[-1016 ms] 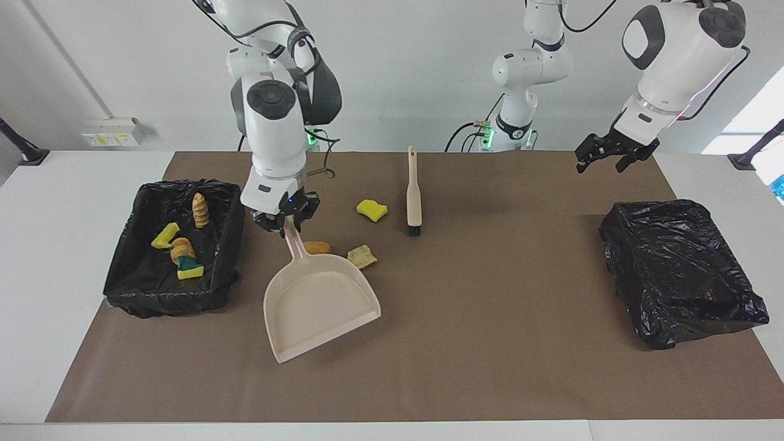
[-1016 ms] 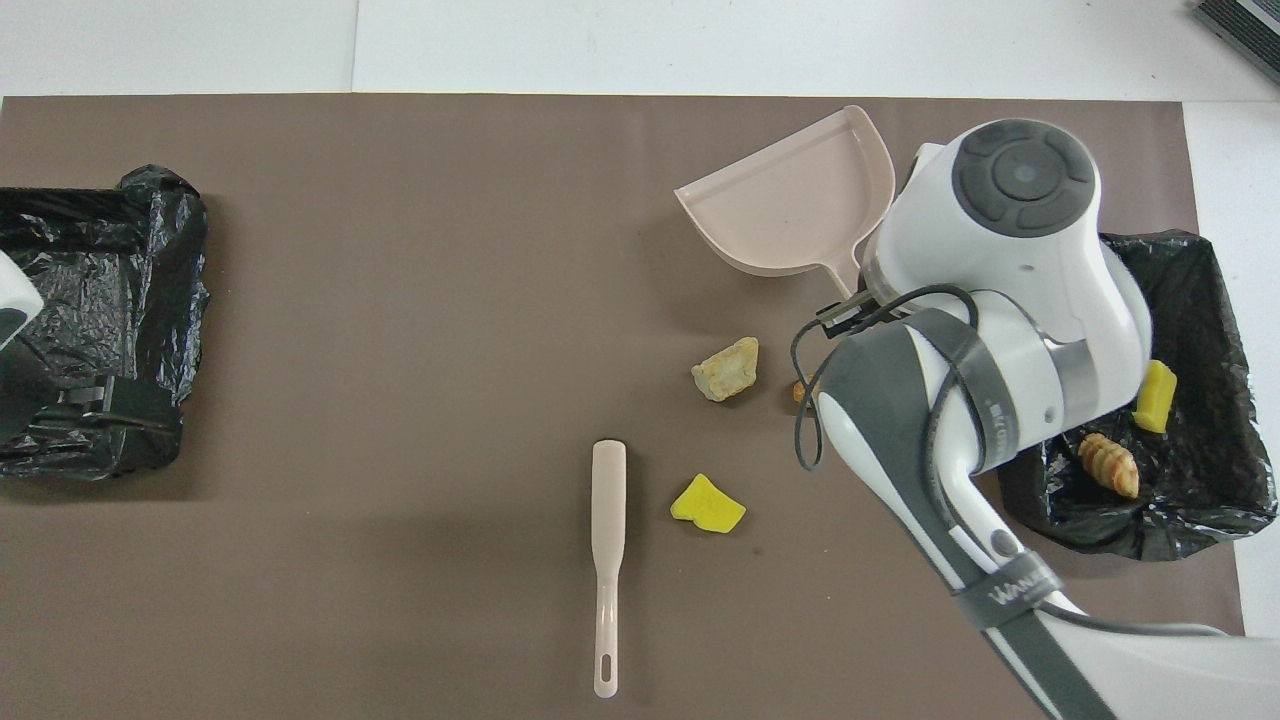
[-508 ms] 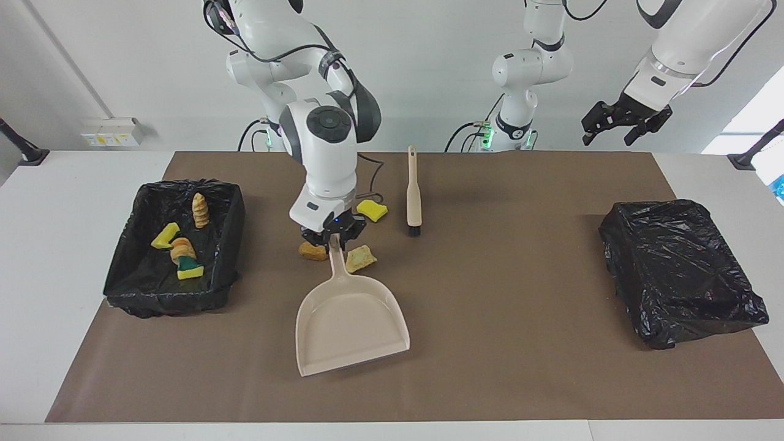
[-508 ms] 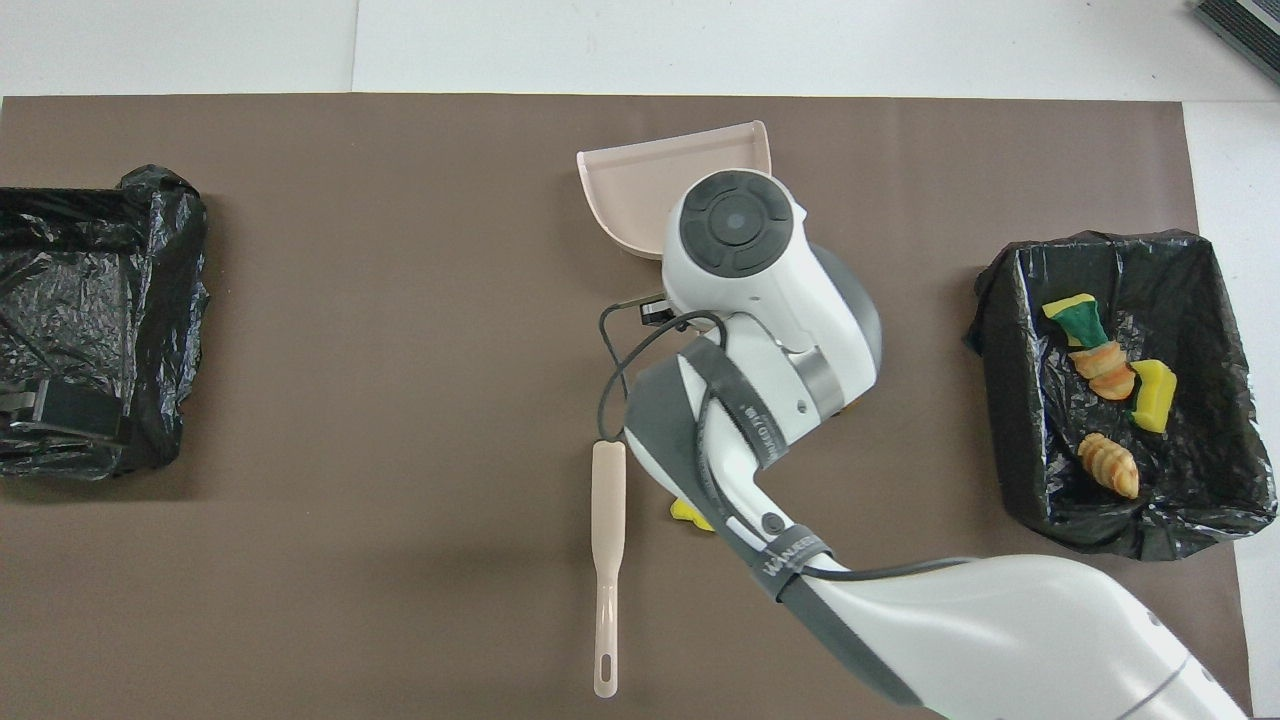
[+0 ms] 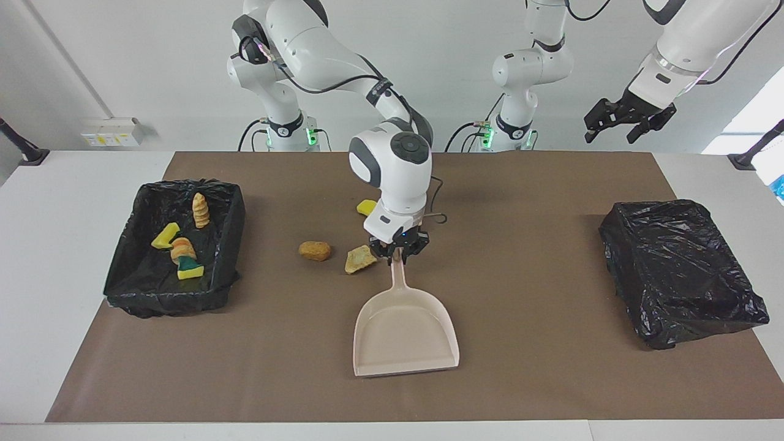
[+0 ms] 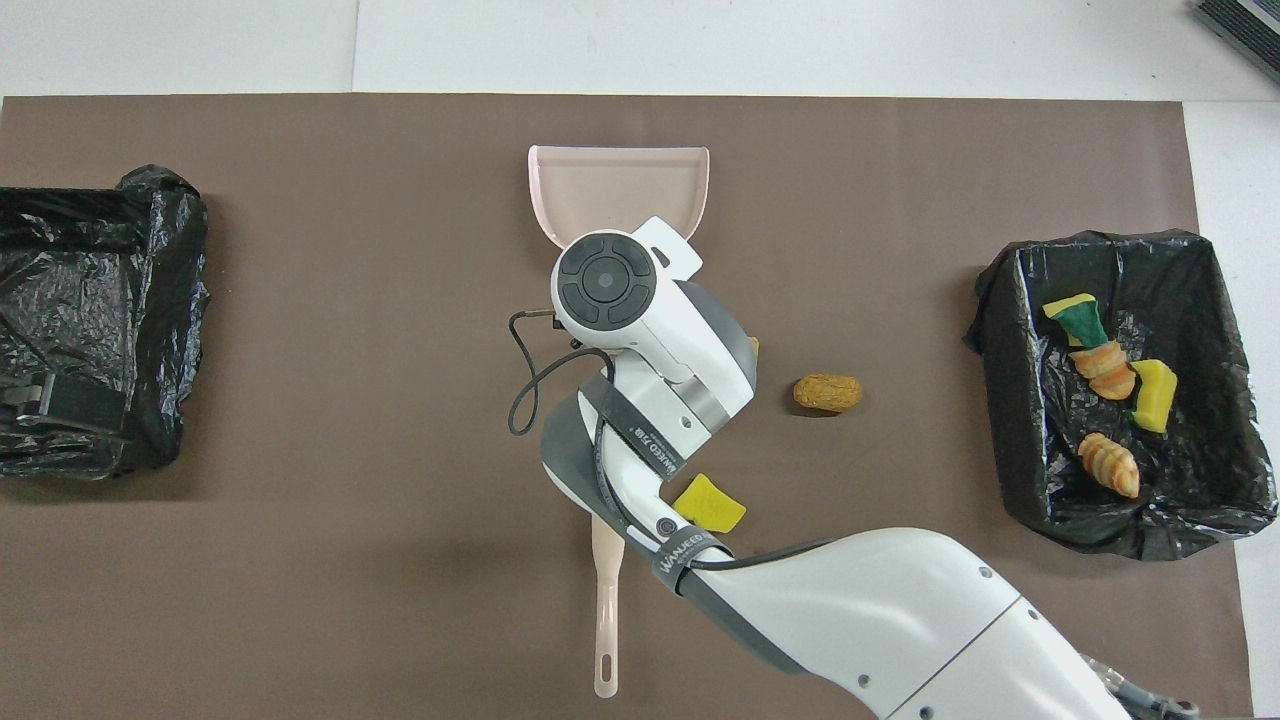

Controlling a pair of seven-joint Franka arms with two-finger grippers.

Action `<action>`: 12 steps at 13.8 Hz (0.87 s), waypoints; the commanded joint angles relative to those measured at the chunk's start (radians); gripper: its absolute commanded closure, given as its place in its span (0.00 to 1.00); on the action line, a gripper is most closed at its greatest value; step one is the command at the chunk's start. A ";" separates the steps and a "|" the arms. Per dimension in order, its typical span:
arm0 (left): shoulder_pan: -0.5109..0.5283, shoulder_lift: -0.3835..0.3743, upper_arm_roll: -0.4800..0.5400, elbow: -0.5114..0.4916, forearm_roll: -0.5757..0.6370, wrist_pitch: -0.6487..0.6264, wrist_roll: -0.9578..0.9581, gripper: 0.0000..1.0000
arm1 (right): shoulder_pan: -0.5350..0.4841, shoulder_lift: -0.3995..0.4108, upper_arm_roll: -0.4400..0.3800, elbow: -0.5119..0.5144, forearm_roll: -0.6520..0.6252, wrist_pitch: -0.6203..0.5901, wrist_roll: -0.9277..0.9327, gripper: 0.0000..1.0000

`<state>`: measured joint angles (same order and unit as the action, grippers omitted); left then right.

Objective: Sweep and dump trash in bin
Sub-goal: 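Set the dustpan down and withdraw the right gripper toward the robot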

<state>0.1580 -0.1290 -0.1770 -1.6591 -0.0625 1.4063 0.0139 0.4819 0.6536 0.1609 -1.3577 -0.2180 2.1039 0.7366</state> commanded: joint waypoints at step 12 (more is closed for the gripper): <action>-0.156 -0.041 0.136 -0.014 0.020 -0.023 0.003 0.00 | 0.050 -0.419 0.045 -0.461 0.170 -0.062 0.015 0.00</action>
<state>0.0283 -0.1472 -0.0534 -1.6543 -0.0625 1.3971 0.0139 0.5045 0.3676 0.2041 -1.6194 -0.0791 2.0019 0.7187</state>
